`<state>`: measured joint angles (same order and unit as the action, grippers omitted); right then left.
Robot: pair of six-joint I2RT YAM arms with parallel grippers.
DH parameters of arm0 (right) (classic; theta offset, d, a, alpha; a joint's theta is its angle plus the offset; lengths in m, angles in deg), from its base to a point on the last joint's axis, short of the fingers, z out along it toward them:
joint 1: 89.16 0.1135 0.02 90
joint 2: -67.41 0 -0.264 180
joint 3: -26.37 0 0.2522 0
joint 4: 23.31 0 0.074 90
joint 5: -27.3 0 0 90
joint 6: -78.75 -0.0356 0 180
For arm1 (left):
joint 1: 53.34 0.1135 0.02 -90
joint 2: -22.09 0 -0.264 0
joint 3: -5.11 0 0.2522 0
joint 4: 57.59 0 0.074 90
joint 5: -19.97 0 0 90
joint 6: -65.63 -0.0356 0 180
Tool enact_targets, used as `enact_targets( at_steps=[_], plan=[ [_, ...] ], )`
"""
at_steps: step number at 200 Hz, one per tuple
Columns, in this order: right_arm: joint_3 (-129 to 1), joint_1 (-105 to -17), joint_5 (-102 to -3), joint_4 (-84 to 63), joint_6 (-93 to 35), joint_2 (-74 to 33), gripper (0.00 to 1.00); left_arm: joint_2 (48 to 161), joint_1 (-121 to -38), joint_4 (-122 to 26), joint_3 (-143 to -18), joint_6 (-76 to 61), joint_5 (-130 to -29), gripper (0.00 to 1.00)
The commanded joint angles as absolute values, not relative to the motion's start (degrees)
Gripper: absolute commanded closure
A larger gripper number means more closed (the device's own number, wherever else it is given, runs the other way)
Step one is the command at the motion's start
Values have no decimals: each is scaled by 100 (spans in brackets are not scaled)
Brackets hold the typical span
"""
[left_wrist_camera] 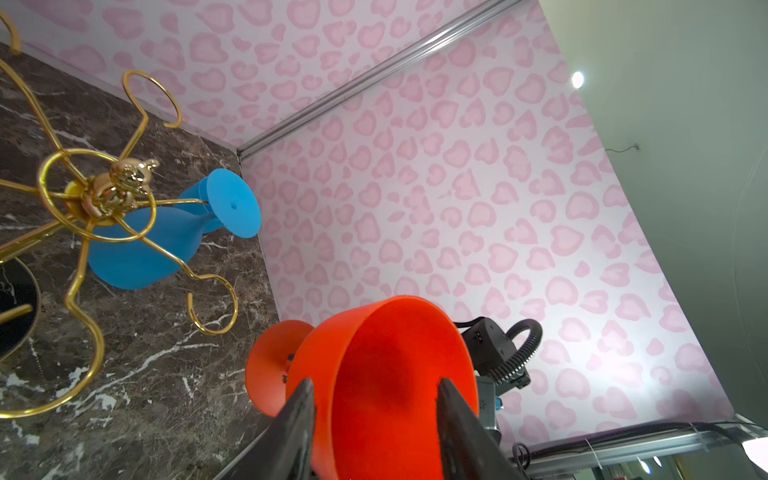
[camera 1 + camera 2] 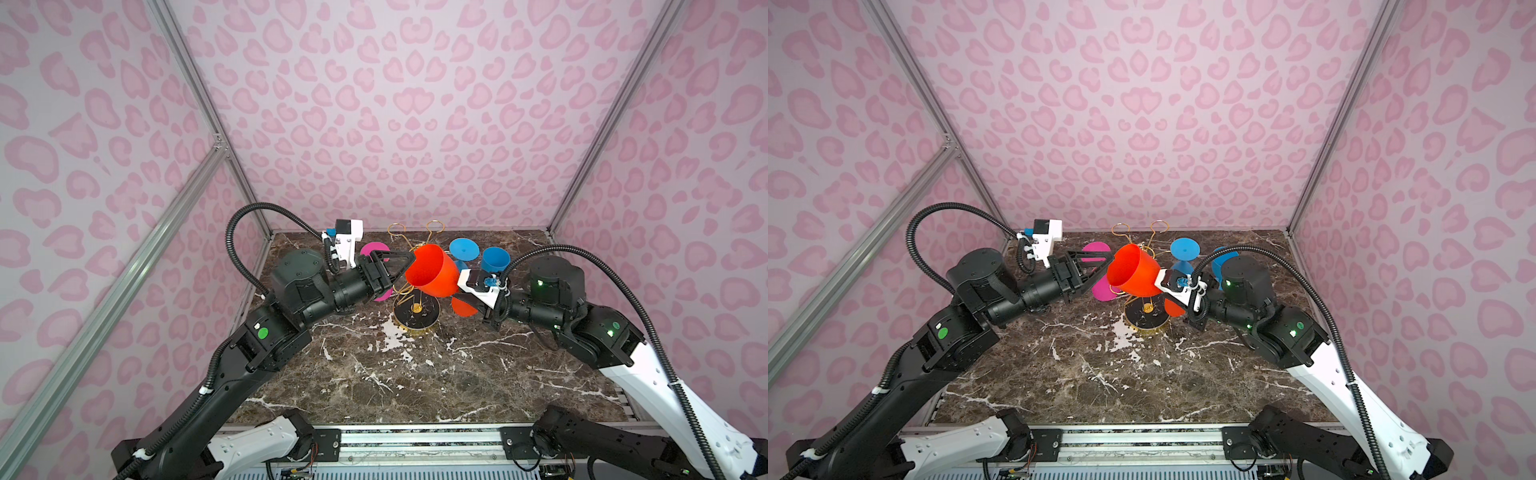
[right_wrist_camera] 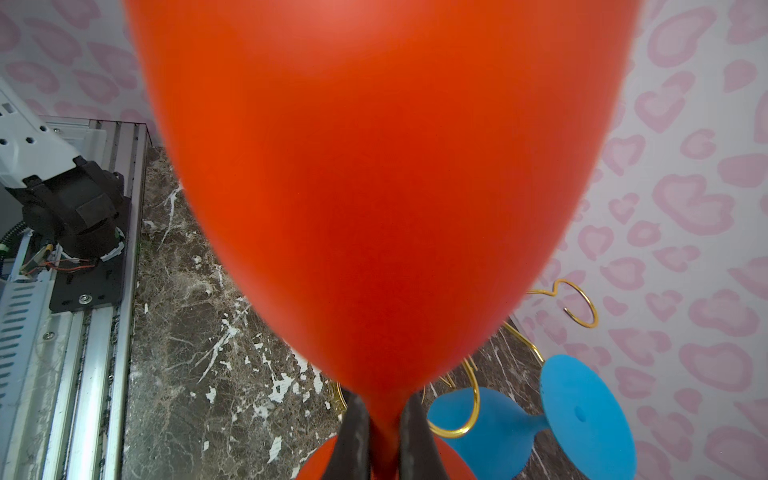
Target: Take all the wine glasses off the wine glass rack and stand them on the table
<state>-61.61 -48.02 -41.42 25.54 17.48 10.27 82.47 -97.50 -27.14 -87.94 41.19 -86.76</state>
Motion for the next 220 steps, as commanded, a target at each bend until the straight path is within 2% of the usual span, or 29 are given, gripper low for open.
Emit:
enact_targets(
  at_steps=[1, 37, 41, 53, 85, 136, 146, 158, 171, 185, 190, 220],
  plan=[
    [-6131, -4794, -4108, 2604, 1975, 1070, 100, 8315, -9739, -2749, -8854, 4177, -9160, 56],
    [-6191, -4792, -4085, 2787, 2107, 1062, 100, 8343, -9737, -2508, -8825, 3909, -9216, 63],
    [-6207, -4786, -4090, 2803, 2103, 1049, 100, 8343, -9741, -2487, -8836, 3870, -9210, 68],
    [-6225, -4786, -4104, 2845, 2122, 1030, 100, 8352, -9737, -2431, -8845, 3783, -9215, 72],
    [-6272, -4786, -4126, 2909, 2129, 998, 100, 8369, -9733, -2295, -8824, 3589, -9188, 77],
    [-6422, -4746, -4187, 3123, 2180, 938, 100, 8506, -9735, -2076, -8916, 3340, -9277, 97],
    [-6435, -4726, -4195, 3106, 2172, 945, 100, 8510, -9737, -2076, -8907, 3344, -9279, 97],
    [-6418, -4702, -4234, 3061, 2152, 966, 87, 8510, -9733, -2093, -8898, 3352, -9288, 97],
    [-6403, -4687, -4326, 2977, 2116, 1016, 60, 8487, -9737, -2106, -8882, 3351, -9256, 97],
    [-6316, -4676, -4528, 2742, 2010, 1140, 20, 8435, -9736, -2157, -8854, 3367, -9182, 97],
    [-6266, -4668, -4625, 2621, 1976, 1220, 3, 8403, -9737, -2199, -8821, 3377, -9146, 97],
    [-5918, -4672, -5275, 1629, 1545, 1902, 0, 8100, -9694, -2461, -8627, 3505, -8749, 97]
  ],
)
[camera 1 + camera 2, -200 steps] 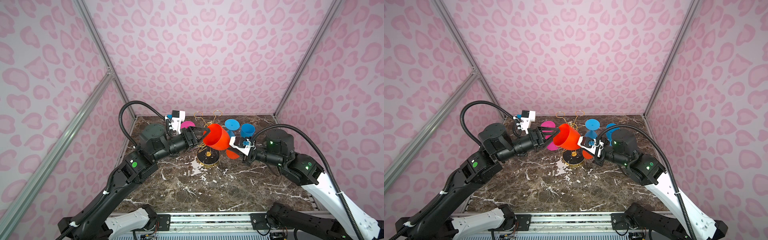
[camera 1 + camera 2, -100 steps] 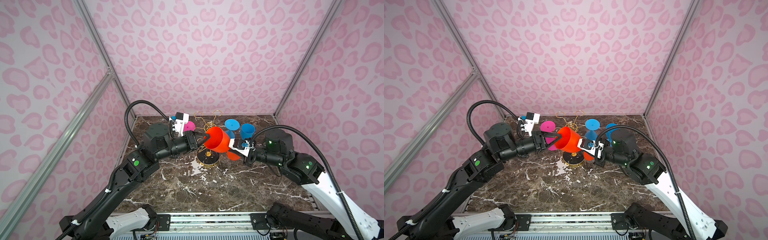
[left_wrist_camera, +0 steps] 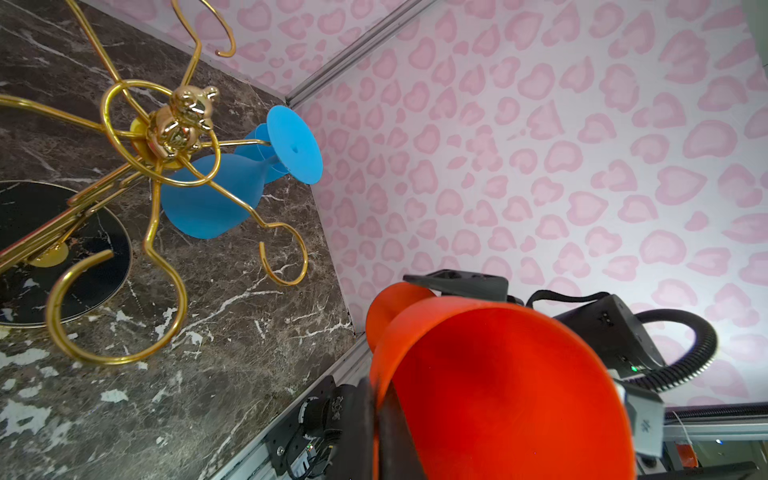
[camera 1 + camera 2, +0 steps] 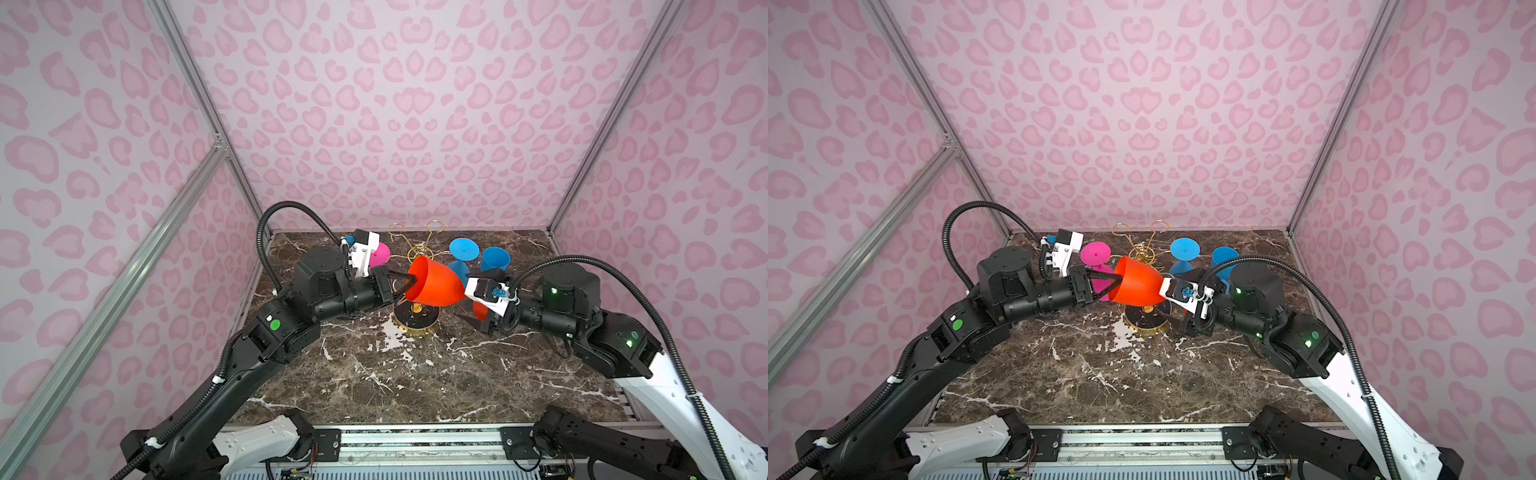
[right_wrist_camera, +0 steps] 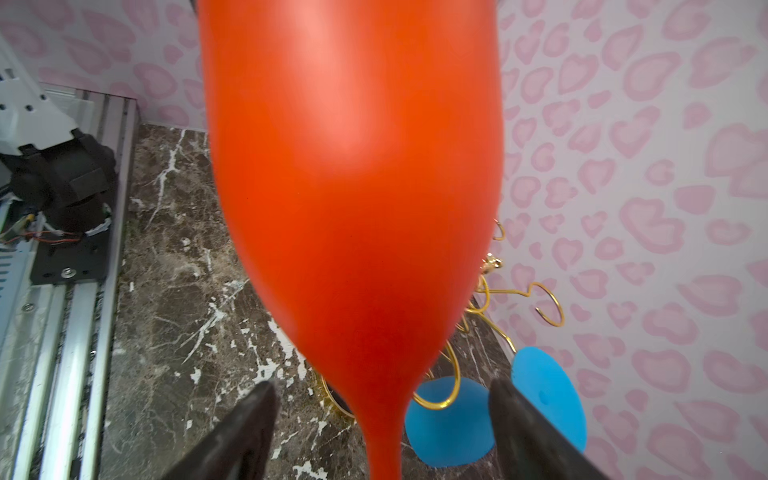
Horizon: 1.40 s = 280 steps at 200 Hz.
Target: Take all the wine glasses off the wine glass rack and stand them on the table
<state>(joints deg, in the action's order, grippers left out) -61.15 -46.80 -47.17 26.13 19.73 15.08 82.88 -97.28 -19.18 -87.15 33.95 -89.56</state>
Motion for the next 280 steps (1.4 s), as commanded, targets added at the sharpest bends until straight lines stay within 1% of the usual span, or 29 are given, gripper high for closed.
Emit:
enact_targets(
  at_steps=[1, 19, 47, 73, 109, 119, 130, 151, 171, 187, 200, 239, 280],
  plan=[
    [-5910, -4672, -5307, 1589, 1529, 1931, 0, 8090, -9685, -2464, -8622, 3504, -8733, 97],
    [-5793, -4686, -5758, 1022, 1226, 2368, 0, 7926, -9587, -2451, -8680, 3374, -8386, 97],
    [-5688, -4689, -6289, 516, 795, 2947, 0, 7593, -9302, -2327, -8839, 2882, -7384, 97],
    [-5571, -4689, -6353, 444, 499, 3263, 0, 7313, -9032, -2145, -9078, 2021, -5986, 97],
    [-5419, -4691, -6372, 731, 230, 3305, 0, 7225, -8822, -2230, -9174, 634, -3790, 97],
    [-5355, -4689, -6322, 716, 147, 3288, 0, 7324, -8684, -2287, -9217, 254, -3485, 97],
    [-5297, -4692, -6265, 715, 82, 3254, 0, 7533, -8389, -2122, -9390, -58, -3714, 97],
    [-5300, -4689, -6171, 767, 19, 3118, 0, 8066, -7656, -1522, -9699, 114, -4370, 97],
    [-5318, -4689, -6079, 798, -41, 3000, 0, 8360, -6950, -1627, -9371, 445, -5047, 97],
    [-5331, -4689, -6059, 822, -85, 2949, 0, 8672, -6345, -1589, -9155, 925, -5948, 97],
    [-5340, -4689, -6101, 879, -128, 2927, 0, 8963, -6006, -1541, -9004, 1196, -6573, 97],
    [-5257, -4689, -6227, 990, -235, 2991, 0, 9781, -5749, -1316, -8750, 1198, -7328, 97],
    [-5186, -4689, -6300, 1002, -264, 3074, 0, 10865, -5756, -731, -9137, 821, -7712, 97]
  ],
)
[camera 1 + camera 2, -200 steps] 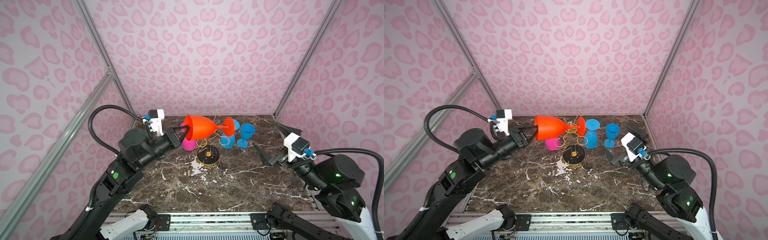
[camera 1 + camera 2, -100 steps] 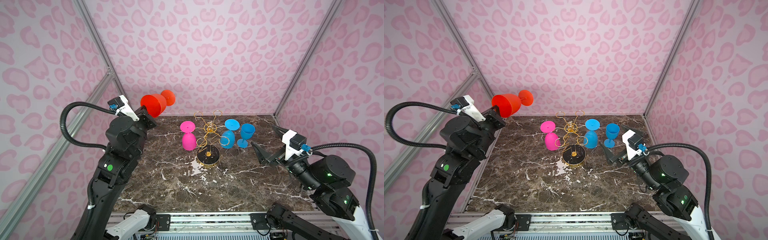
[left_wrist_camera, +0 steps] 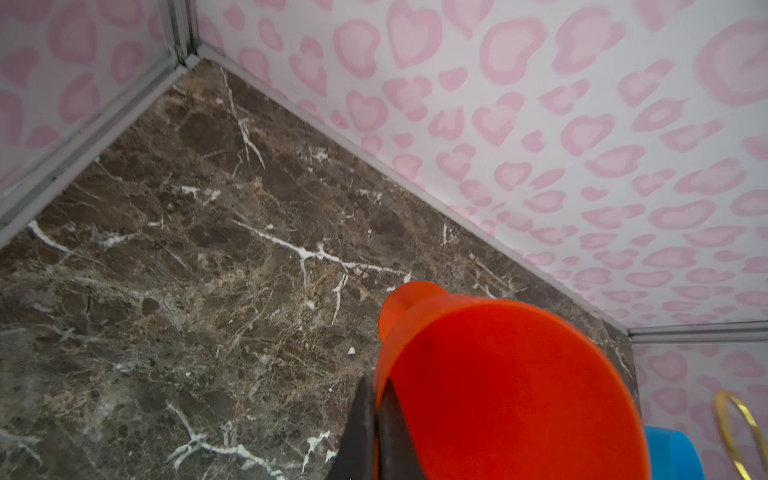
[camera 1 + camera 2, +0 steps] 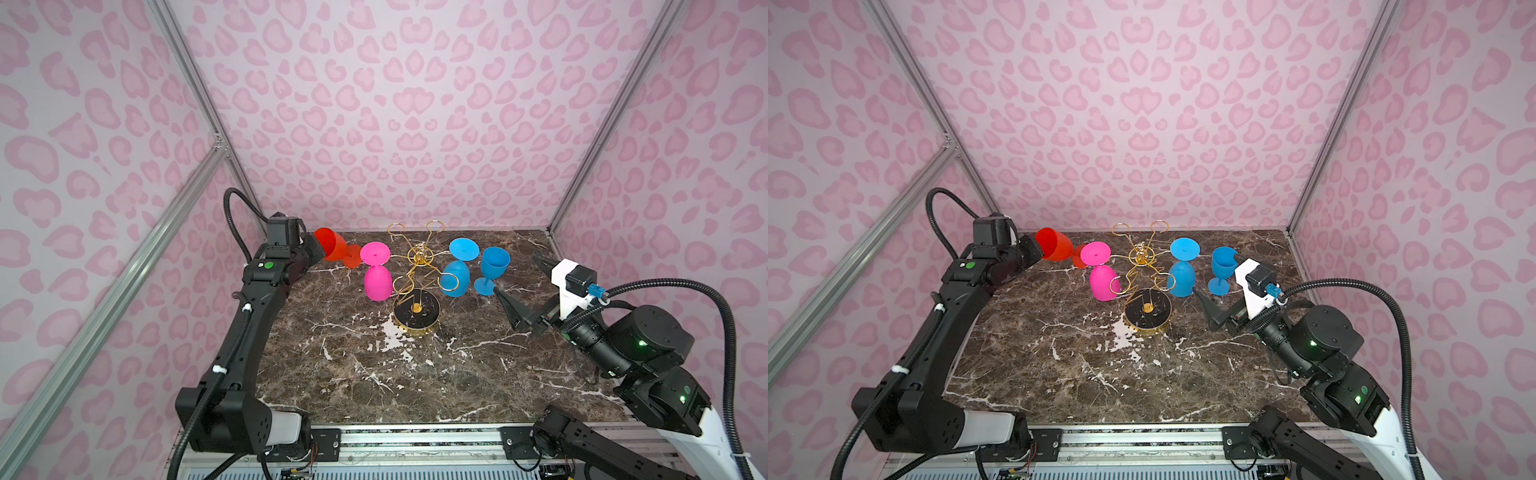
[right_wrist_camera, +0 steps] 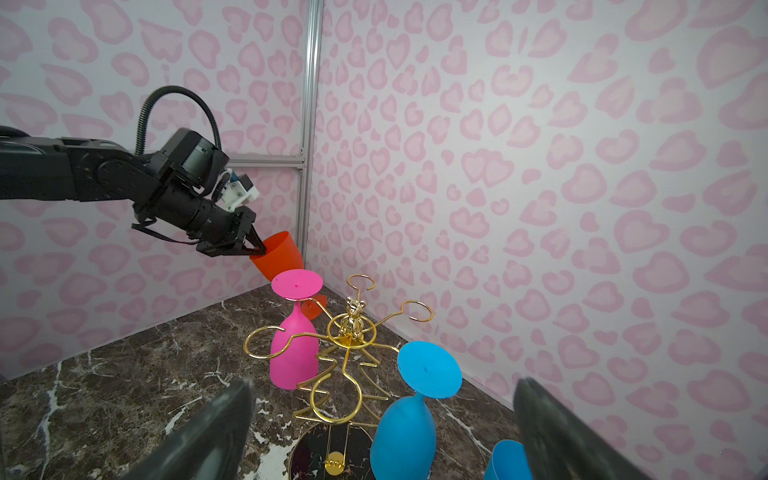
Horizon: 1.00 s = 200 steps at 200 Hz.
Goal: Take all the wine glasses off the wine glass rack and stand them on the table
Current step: 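Lower the red-orange glass upright onto the table beside the rack with the left gripper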
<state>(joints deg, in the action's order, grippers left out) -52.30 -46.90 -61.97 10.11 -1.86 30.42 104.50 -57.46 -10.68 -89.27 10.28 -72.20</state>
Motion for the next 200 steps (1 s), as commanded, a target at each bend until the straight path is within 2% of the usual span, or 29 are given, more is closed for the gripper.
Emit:
enact_targets(
  at_steps=[1, 31, 63, 124, 200],
  plan=[
    [-5179, -4689, -6303, 1003, -264, 3075, 0, 10883, -5756, -720, -9145, 818, -7718, 97],
    [-5208, -4690, -6296, 1079, -240, 3072, 0, 11603, -5894, -164, -9676, 439, -7675, 97],
    [-5243, -4690, -6399, 1169, -165, 3110, 0, 12115, -6249, 311, -10133, 18, -6869, 97],
    [-5287, -4689, -6488, 1330, -122, 3190, 0, 12961, -6830, 966, -11091, -510, -5985, 97],
    [-5252, -4688, -6602, 1374, -178, 3331, 0, 13335, -7019, 1174, -11355, -668, -5672, 97]
  ],
)
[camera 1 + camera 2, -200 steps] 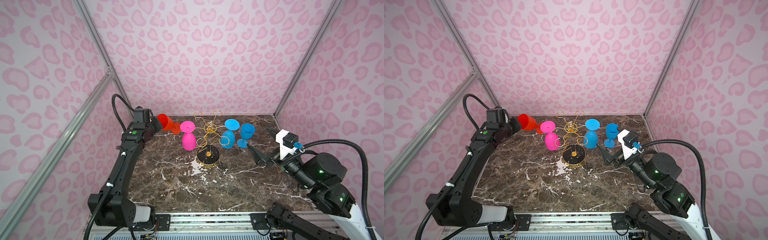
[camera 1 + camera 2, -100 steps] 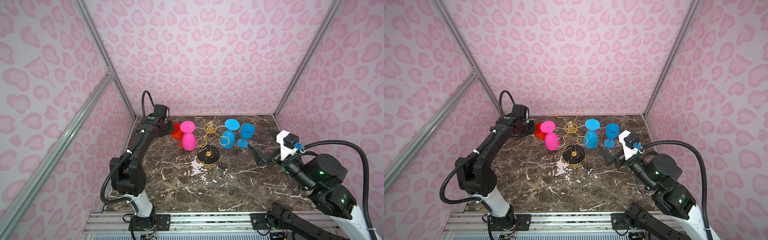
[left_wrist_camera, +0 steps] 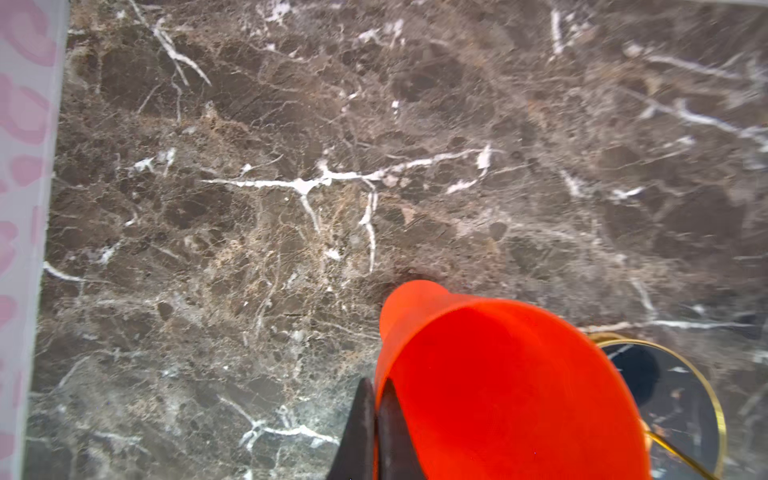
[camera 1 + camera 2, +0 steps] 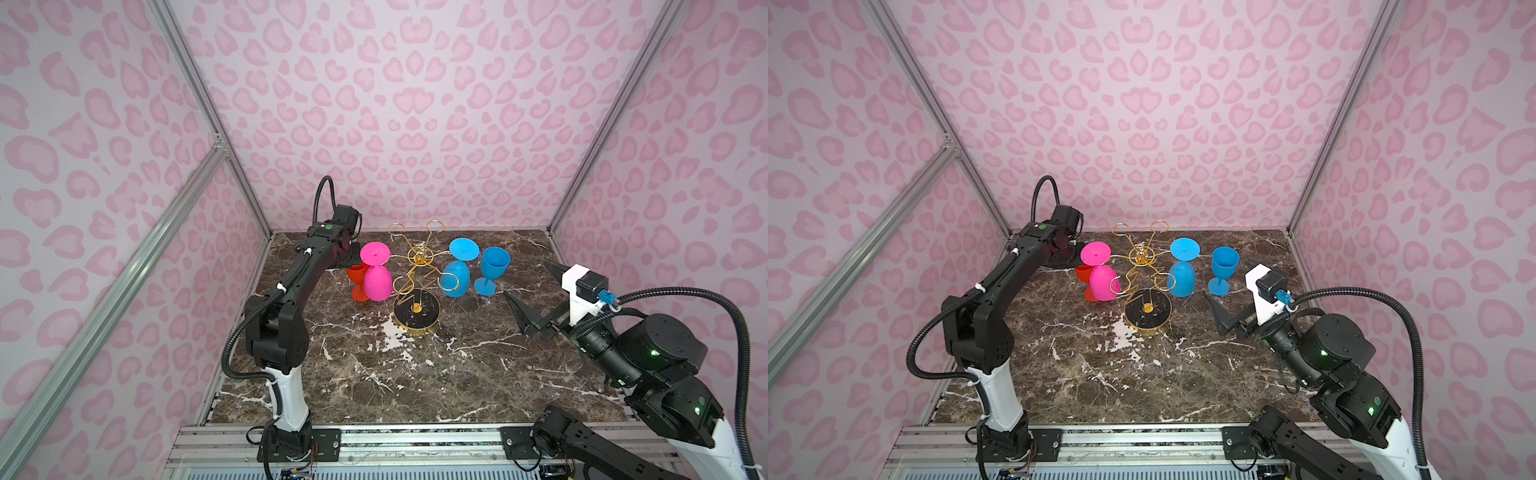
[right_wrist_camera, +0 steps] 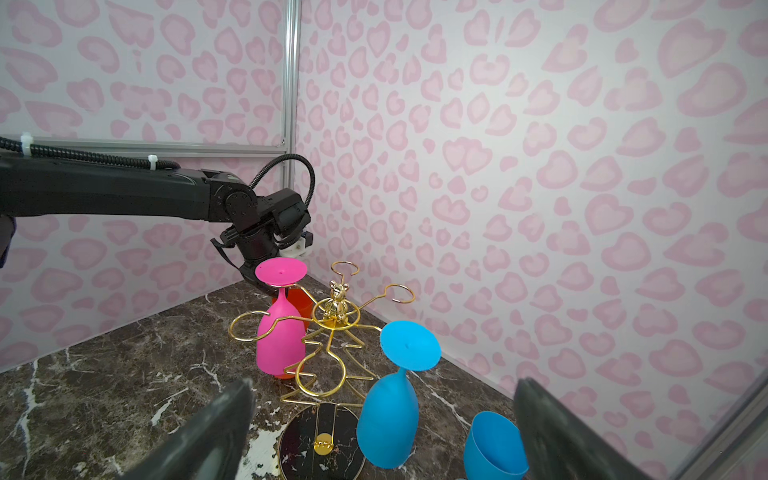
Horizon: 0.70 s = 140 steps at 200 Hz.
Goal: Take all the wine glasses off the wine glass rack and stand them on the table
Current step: 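Lower the red-orange glass upright onto the table beside the rack with the left gripper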
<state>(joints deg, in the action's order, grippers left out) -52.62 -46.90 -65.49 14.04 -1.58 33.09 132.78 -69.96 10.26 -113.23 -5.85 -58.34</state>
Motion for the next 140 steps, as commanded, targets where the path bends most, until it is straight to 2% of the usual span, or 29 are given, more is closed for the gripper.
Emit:
enact_targets(
  at_steps=[1, 69, 140],
  plan=[
    [-5252, -4689, -6603, 1374, -181, 3331, 0, 13336, -7016, 1177, -11353, -665, -5678, 97],
    [-5273, -4688, -6599, 1414, -176, 3314, 0, 13338, -7065, 1049, -11409, -609, -5775, 97],
    [-5290, -4689, -6545, 1427, -159, 3252, 0, 13298, -7080, 1004, -11295, -568, -5817, 78]
  ],
)
